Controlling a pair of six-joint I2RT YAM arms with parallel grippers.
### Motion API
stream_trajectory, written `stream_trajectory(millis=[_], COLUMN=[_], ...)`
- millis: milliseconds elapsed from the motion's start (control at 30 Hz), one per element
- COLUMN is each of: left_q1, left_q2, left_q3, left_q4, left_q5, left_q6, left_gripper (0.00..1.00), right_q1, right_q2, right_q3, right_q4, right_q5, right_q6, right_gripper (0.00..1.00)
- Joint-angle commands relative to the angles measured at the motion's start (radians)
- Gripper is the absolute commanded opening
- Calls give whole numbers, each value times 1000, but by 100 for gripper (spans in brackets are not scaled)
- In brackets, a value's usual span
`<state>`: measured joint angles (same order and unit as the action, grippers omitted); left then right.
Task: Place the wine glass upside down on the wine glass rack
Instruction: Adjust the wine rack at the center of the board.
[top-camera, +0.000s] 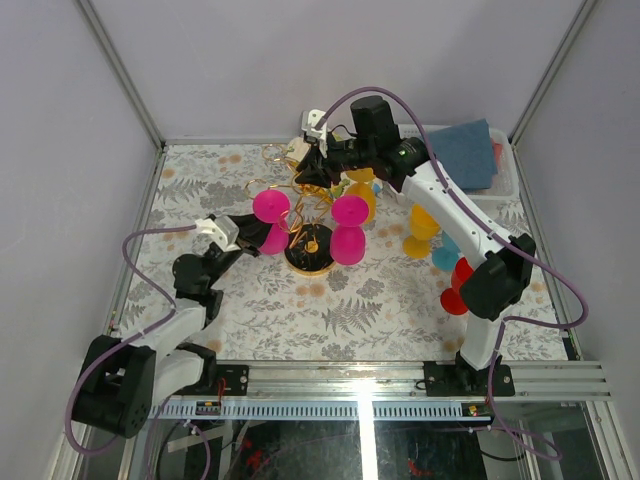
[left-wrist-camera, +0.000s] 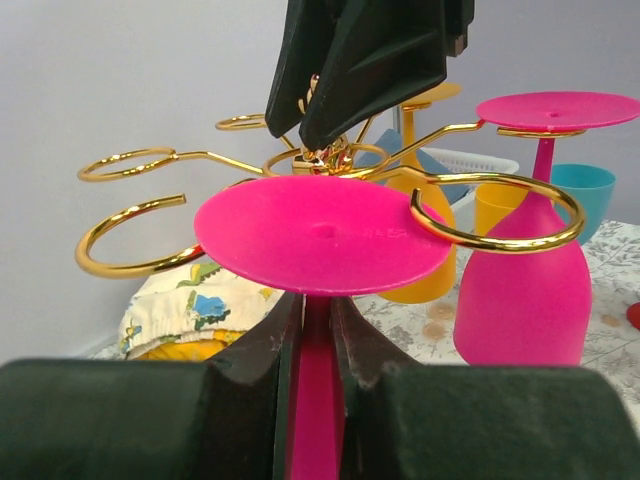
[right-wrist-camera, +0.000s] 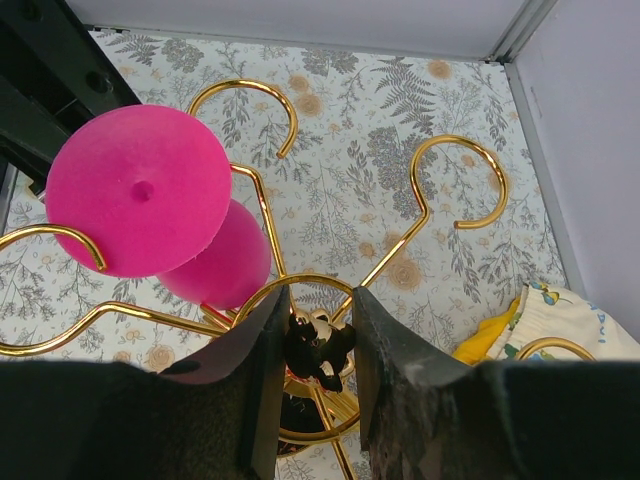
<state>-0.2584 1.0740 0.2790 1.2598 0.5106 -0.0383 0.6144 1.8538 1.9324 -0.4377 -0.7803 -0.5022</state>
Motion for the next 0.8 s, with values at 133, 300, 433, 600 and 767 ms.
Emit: stream_trajectory(millis=[133, 300, 433, 600, 767], left_q1=[7, 4, 2, -18, -65], left_q2=[-94, -164, -152, -84, -72], left_q3=[-39, -51, -14, 54, 100], left_q4=[114, 67, 63, 33, -126], left_q5=[-147, -230, -191, -25, 14], left_q6=[-124, -120, -134, -131, -57], left_gripper=[0, 0, 0, 0, 0], right_q1=[1, 1, 1, 2, 1], right_q2=[3, 9, 9, 5, 4], right_q3=[2, 2, 1, -7, -8], right_q4=[-81, -83, -88, -89, -90], right_q5=[-11, -12, -12, -9, -7], right_q6=[-28, -28, -31, -35, -34], right_gripper=[0, 0, 0, 0, 0])
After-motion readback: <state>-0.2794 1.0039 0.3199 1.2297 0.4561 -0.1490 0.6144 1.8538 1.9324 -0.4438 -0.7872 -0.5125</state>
